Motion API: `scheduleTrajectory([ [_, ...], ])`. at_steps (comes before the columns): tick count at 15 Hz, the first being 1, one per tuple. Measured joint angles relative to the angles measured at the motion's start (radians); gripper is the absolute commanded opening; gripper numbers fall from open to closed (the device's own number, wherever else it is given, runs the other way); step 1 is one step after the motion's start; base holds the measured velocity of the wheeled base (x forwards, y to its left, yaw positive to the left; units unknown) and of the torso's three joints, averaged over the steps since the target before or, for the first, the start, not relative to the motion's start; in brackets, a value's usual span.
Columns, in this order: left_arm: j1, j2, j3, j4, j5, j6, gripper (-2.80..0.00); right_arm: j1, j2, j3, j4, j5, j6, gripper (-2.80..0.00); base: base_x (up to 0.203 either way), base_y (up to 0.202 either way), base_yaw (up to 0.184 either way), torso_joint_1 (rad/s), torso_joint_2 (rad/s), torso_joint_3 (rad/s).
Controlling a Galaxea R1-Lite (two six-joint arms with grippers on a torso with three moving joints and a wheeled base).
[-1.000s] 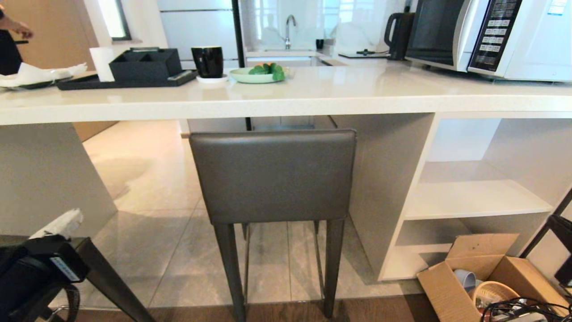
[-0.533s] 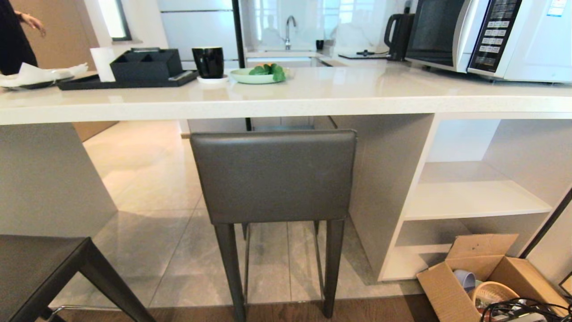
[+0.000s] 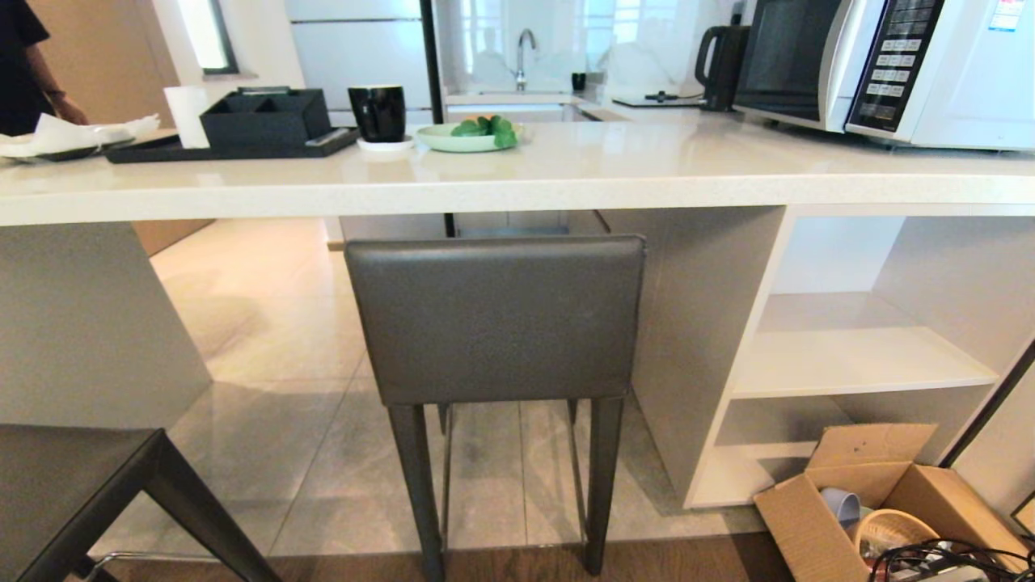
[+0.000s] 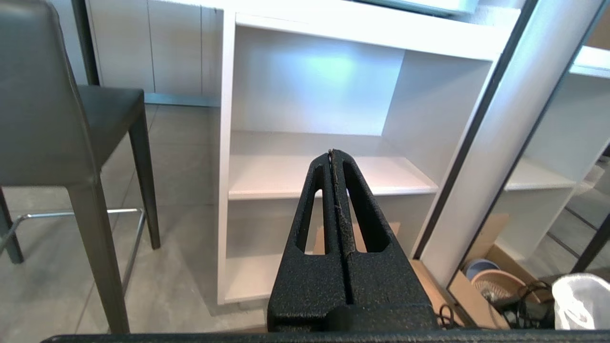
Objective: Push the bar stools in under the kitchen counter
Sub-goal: Push the gray chair back under the dining table
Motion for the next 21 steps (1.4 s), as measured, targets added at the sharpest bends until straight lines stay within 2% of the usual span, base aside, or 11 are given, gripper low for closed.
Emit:
scheduleTrajectory([
  [3, 0.009, -0.13, 0.074, 0.099, -0.113, -0.011, -2.8, 0.0, -0.082, 0.094, 0.02, -0.012, 0.005, -2.8, 0.0, 0.0, 0.0, 0.0, 0.0, 0.0],
  [5, 0.012, -0.169, 0.12, 0.195, -0.193, -0.088, -2.8, 0.0, -0.105, 0.208, -0.047, -0.016, -0.011, -2.8, 0.0, 0.0, 0.0, 0.0, 0.0, 0.0],
  [7, 0.013, -0.185, 0.13, 0.312, -0.263, -0.105, -2.8, 0.0, -0.115, 0.282, -0.13, -0.011, -0.029, -2.8, 0.0, 0.0, 0.0, 0.0, 0.0, 0.0],
  [9, 0.013, -0.192, 0.134, 0.362, -0.276, -0.102, -2.8, 0.0, -0.118, 0.301, -0.132, 0.039, 0.005, -2.8, 0.0, 0.0, 0.0, 0.0, 0.0, 0.0],
  [12, 0.013, -0.196, 0.134, 0.372, -0.316, -0.042, -2.8, 0.001, -0.12, 0.307, -0.053, 0.164, 0.063, -2.8, 0.0, 0.0, 0.0, 0.0, 0.0, 0.0],
  [14, 0.013, -0.197, 0.134, 0.367, -0.317, -0.046, -2.8, 0.002, -0.12, 0.307, 0.031, 0.226, 0.063, -2.8, 0.0, 0.0, 0.0, 0.0, 0.0, 0.0],
  [18, 0.013, -0.198, 0.136, 0.366, -0.318, -0.047, -2.8, 0.002, -0.12, 0.307, 0.034, 0.194, 0.148, -2.8, 0.0, 0.0, 0.0, 0.0, 0.0, 0.0],
  [21, 0.013, -0.198, 0.136, 0.366, -0.317, -0.051, -2.8, 0.002, -0.12, 0.307, 0.034, 0.193, 0.151, -2.8, 0.0, 0.0, 0.0, 0.0, 0.0, 0.0],
])
